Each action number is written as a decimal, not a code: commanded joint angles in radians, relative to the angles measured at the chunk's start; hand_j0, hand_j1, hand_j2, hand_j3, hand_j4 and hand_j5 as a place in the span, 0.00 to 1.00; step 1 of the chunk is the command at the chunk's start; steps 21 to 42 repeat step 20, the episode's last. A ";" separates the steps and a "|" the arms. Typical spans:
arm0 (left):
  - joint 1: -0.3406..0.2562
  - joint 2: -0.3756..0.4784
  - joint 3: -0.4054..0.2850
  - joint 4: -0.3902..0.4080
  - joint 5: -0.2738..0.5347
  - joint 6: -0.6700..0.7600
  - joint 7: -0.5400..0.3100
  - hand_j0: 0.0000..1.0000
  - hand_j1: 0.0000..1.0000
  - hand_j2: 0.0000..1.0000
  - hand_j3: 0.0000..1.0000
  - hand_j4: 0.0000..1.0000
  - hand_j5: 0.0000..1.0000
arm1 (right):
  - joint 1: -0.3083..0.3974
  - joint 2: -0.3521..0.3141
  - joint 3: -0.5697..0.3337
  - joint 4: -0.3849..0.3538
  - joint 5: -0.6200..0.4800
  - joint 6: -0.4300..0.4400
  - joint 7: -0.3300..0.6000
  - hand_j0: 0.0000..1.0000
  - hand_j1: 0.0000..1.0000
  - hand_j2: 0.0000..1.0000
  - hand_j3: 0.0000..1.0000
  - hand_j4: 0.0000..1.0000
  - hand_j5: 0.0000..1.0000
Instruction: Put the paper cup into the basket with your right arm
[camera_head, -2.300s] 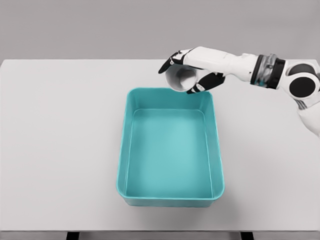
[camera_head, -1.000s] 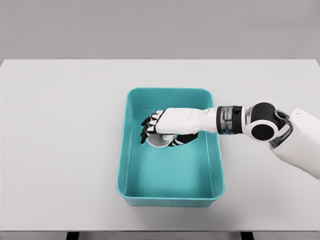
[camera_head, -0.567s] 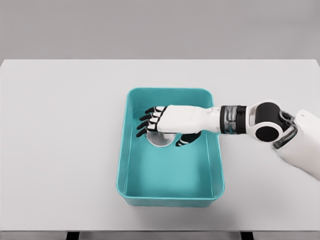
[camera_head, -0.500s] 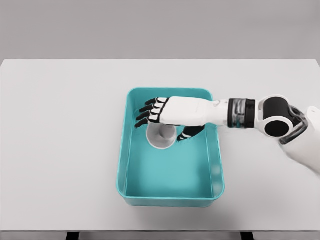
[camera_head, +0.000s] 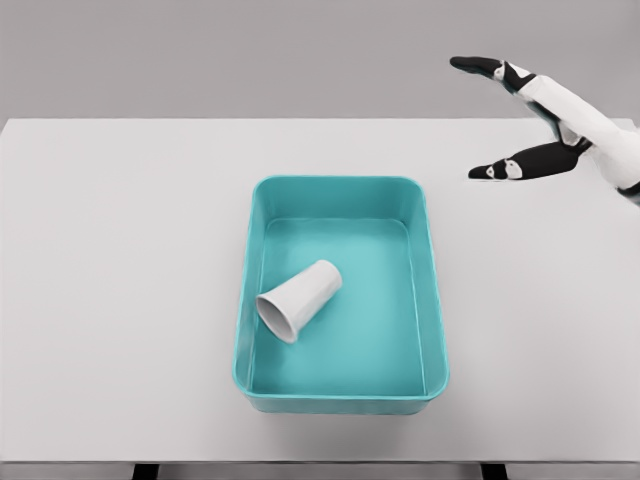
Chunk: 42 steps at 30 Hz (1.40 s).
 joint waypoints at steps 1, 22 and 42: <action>0.000 0.000 0.000 0.000 0.000 0.000 0.000 1.00 1.00 1.00 1.00 1.00 1.00 | 0.006 0.000 -0.040 0.091 -0.035 0.003 0.000 1.00 1.00 1.00 1.00 1.00 1.00; 0.000 0.000 0.000 0.000 0.000 0.000 0.000 1.00 1.00 1.00 1.00 1.00 1.00 | 0.152 0.003 -0.169 0.100 0.073 0.021 0.000 1.00 1.00 1.00 1.00 1.00 1.00; 0.000 0.000 0.000 0.000 0.000 0.000 0.000 1.00 1.00 1.00 1.00 1.00 1.00 | 0.152 0.003 -0.169 0.100 0.073 0.021 0.000 1.00 1.00 1.00 1.00 1.00 1.00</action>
